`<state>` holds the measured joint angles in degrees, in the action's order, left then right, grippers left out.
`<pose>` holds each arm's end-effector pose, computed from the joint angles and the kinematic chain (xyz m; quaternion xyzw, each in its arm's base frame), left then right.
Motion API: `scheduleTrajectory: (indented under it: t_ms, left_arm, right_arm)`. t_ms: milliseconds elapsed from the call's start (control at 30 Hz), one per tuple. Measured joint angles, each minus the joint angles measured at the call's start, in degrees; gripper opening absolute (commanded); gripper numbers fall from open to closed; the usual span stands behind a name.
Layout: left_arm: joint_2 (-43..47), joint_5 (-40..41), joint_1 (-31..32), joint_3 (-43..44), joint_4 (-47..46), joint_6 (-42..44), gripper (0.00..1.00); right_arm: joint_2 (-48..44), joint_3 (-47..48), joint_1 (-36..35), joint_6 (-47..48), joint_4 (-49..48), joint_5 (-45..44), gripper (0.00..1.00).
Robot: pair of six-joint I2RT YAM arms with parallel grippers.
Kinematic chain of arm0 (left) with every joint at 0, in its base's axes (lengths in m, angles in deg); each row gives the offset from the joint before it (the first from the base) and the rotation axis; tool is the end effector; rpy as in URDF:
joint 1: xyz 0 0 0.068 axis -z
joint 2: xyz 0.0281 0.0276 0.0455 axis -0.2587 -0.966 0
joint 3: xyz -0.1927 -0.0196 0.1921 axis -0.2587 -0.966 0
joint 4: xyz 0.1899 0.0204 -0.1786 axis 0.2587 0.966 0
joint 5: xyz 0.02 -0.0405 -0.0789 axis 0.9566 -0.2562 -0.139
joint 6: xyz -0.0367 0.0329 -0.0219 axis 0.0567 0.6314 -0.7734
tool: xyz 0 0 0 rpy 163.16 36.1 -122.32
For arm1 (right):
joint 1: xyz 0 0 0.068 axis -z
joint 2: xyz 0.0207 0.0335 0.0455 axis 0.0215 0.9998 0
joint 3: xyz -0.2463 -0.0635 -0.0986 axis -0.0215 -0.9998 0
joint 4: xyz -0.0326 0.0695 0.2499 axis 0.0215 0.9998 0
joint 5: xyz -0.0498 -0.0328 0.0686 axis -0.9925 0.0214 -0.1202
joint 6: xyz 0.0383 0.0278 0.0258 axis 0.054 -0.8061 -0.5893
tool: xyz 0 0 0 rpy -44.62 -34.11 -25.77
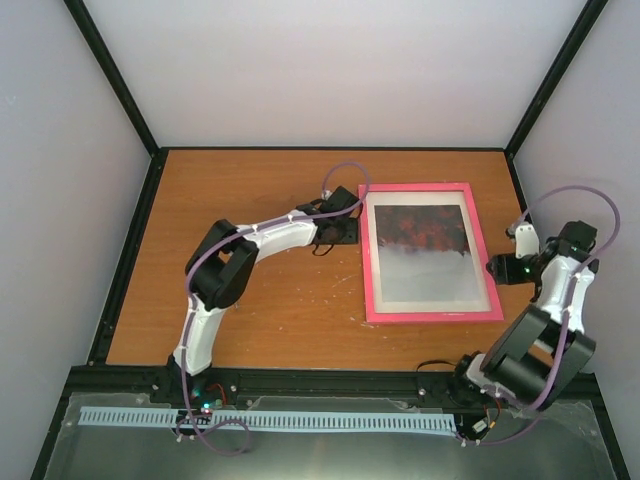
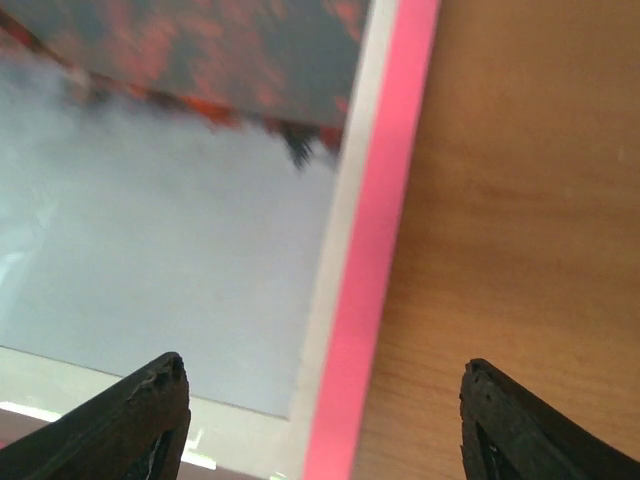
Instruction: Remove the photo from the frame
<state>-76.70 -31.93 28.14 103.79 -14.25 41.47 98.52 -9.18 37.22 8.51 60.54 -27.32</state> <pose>0.3425 -0.3151 0.1647 0.0132 0.9564 -0.1470 0.2522 0.1986 -0.1375 0.2265 -0.0826 0.9581 0.0647 0.2665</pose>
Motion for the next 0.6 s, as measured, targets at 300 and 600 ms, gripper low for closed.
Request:
scheduleTrajectory:
  t_ms: [300, 600]
  left_arm:
    - [3.9, -1.3, 3.3, -3.3, -0.1, -2.3, 0.6]
    - [-2.1, -0.5, 6.4, 7.6, 3.8, -3.5, 0.57]
  right_arm:
    - [-15.8, -1.6, -17.1, -13.6, -3.9, 5.0, 0.7]
    - [-17.2, -7.3, -23.6, -22.0, -9.8, 7.0, 0.71]
